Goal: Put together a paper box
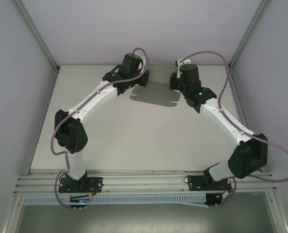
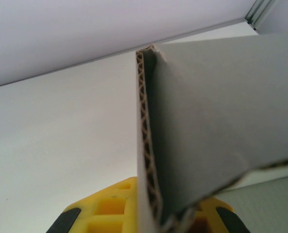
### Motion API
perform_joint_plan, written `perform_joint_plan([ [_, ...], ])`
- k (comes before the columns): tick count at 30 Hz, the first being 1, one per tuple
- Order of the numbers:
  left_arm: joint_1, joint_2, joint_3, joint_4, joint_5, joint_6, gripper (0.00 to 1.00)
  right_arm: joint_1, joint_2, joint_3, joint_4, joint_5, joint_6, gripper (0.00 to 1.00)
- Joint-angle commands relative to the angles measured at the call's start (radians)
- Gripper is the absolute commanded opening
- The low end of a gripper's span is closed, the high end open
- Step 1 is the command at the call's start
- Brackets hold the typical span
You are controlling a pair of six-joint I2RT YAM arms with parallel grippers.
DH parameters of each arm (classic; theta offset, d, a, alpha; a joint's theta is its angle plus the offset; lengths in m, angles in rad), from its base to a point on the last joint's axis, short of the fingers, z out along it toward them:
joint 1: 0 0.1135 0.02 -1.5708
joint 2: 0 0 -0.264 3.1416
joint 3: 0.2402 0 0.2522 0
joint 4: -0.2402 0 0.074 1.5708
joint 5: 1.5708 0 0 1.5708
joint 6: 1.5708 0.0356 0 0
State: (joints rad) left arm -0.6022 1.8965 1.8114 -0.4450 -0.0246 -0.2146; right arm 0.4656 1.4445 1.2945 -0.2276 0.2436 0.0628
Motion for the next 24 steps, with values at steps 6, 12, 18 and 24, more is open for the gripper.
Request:
perform_joint_plan([
  [6,0.002,-0.066,-0.006,-0.020,-0.123,-0.010,0.00,-0.034,0.103,0.122,-0.154,0.303,-0.023,0.00],
  [12,-0.017,-0.062,0.010,-0.023,-0.118,-0.019,0.00,-0.026,0.113,0.130,-0.117,0.200,-0.011,0.07],
  [18,-0.018,-0.090,-0.047,-0.009,-0.170,-0.063,0.00,-0.101,0.033,0.098,-0.049,-0.168,0.032,0.47],
  [24,-0.018,-0.090,-0.065,-0.011,-0.208,-0.083,0.00,-0.143,-0.074,0.040,0.041,-0.507,0.030,0.82],
])
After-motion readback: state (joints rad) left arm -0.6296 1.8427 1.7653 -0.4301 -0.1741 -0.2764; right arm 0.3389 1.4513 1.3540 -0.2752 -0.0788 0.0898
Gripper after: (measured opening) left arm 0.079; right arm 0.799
